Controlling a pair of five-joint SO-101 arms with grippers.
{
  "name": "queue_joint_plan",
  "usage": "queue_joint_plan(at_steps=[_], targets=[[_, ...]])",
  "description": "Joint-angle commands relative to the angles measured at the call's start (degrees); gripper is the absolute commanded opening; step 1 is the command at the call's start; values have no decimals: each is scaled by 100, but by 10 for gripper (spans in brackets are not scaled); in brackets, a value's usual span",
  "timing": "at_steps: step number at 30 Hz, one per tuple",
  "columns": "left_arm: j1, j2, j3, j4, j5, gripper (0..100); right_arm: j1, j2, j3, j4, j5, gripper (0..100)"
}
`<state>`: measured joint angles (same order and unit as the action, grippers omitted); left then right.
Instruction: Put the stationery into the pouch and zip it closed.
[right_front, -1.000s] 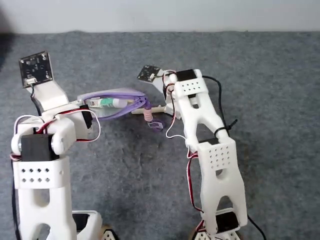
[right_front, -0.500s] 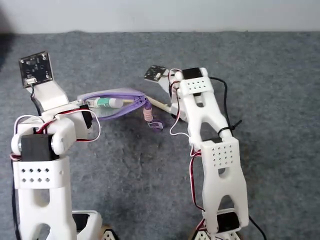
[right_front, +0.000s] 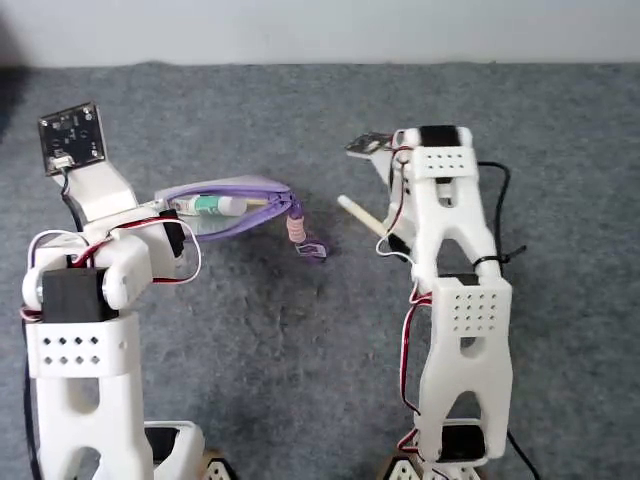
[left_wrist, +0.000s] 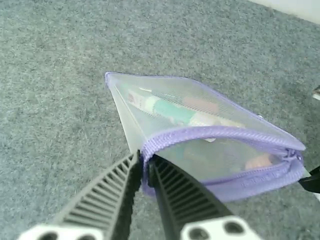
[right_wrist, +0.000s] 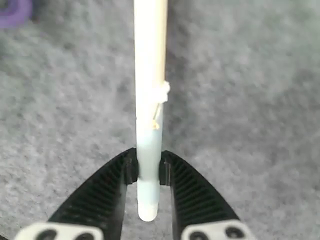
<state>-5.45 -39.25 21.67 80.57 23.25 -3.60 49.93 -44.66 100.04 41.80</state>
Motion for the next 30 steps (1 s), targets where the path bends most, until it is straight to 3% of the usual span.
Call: queue_joint_plan(at_steps=[1, 6, 22, 30], targets=[[18, 0, -251, 0, -44, 11, 31, -549, -79, 207, -53, 59], [18, 0, -251, -9, -44, 11, -215, -787, -79, 154, -44, 217], [18, 0, -251, 0, -44, 11, -1007, -330, -88, -1982, -97, 199], [18, 0, -251, 18, -44, 11, -1314, 171, -88, -2176, -818, 198]])
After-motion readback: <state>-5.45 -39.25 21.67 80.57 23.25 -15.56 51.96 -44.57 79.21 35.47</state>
